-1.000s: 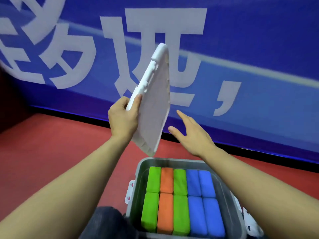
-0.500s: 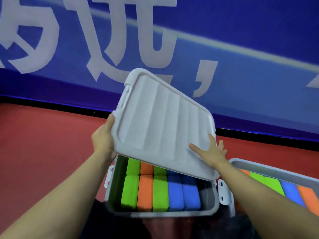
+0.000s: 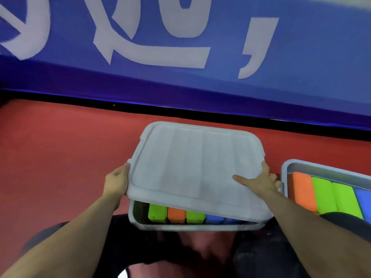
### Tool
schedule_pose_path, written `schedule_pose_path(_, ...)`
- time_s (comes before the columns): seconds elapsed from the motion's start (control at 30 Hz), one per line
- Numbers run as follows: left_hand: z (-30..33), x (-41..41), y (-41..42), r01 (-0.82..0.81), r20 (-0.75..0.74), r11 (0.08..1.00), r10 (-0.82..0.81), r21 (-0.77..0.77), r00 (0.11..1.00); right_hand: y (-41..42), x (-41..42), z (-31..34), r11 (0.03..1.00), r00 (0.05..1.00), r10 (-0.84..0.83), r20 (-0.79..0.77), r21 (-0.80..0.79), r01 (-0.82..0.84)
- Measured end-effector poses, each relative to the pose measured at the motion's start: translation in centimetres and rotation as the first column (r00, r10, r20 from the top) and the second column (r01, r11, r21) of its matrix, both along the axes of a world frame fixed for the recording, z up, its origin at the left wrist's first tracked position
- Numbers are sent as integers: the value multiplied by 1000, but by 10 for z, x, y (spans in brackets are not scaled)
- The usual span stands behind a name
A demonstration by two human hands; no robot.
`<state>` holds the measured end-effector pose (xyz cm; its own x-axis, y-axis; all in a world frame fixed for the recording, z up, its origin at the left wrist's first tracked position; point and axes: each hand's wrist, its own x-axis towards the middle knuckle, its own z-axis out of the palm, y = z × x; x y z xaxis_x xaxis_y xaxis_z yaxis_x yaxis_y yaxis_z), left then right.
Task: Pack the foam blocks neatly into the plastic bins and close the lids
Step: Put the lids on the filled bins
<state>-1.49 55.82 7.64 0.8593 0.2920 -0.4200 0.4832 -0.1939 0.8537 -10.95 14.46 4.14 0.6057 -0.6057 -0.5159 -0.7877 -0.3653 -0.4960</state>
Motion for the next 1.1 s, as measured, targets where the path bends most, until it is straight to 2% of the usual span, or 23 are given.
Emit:
schedule_pose_path(0.17, -24, -8, 12, 139, -142, 974, -115, 177, 983, -3, 1, -28, 998, 996, 55, -69, -6, -55)
schedule_pose_path(0.3, -49, -15, 21, 263, -407, 895, -103, 359, 908, -1, -9, -41, 993, 988, 115, -99, -5, -117)
schedule_pose_path(0.37, -57, -19, 21, 319, -489, 871, -107, 373, 866, -3, -10, -49, 988, 984, 149, -95, -10, -151)
schedule_pose_path(0.6, -77, -16, 17, 491, -596, 788, -203, 372, 777, -4, -10, -64, 974, 970, 214, -112, -48, -221)
schedule_pose_path(0.77, -77, -6, 14, 464, -596, 819, -195, 338, 779, -6, -6, -66, 979, 972, 186, -143, -51, -195)
schedule_pose_path(0.87, -83, 3, 17, 259, -474, 944, -136, 206, 870, -8, -6, -72, 989, 986, 146, -79, -2, -147)
schedule_pose_path(0.97, -91, 2, 13, 103, -395, 986, -43, 133, 918, -13, -1, -75, 998, 1000, -17, -18, 59, 18)
schedule_pose_path(1.1, -102, 2, 12, 65, -372, 992, -21, 108, 928, -23, 3, -82, 970, 982, -188, 9, 161, 184)
